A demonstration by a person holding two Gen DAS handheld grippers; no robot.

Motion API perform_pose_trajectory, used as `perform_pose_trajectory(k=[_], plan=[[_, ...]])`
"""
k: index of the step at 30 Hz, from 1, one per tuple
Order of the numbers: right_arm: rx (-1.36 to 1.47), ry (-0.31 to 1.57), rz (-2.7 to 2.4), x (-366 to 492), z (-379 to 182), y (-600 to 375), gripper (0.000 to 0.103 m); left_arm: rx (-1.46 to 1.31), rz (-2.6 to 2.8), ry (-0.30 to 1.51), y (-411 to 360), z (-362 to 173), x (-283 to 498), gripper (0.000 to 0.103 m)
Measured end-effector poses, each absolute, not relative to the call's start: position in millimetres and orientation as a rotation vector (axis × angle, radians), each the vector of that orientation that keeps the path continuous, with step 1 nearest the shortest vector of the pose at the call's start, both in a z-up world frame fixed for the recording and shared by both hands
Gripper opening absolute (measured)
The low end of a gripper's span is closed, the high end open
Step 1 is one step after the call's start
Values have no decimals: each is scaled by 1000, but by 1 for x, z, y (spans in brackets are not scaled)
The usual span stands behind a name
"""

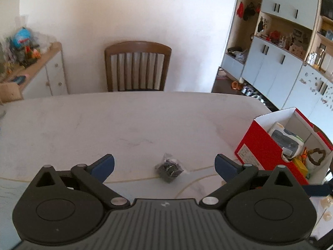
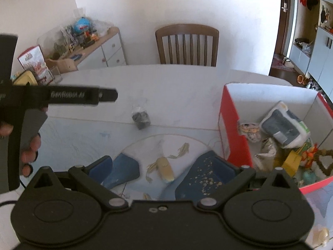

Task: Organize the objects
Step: 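Move both open tools back from the shoebox toward the remaining items, then grasp the black parts bag with the left tool while the right tool grasps the cream plush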

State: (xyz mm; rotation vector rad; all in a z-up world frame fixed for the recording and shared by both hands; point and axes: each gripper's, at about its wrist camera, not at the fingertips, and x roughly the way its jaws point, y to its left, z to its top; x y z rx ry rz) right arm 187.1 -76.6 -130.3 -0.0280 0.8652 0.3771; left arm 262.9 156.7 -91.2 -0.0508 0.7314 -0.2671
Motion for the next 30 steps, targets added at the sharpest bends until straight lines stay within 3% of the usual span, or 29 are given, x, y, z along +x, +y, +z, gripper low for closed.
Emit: perform_pose_trajectory(k=[18, 28, 30], plan=[[-89, 993, 323, 231, -208, -57, 91, -16, -264, 880, 135, -169, 320, 103], [-116, 1015, 329, 243, -222, -51, 73, 1, -288, 860, 125, -186, 328, 102], [-116, 1019, 331, 243, -224, -49, 68, 6, -293, 856, 123, -187, 328, 97]])
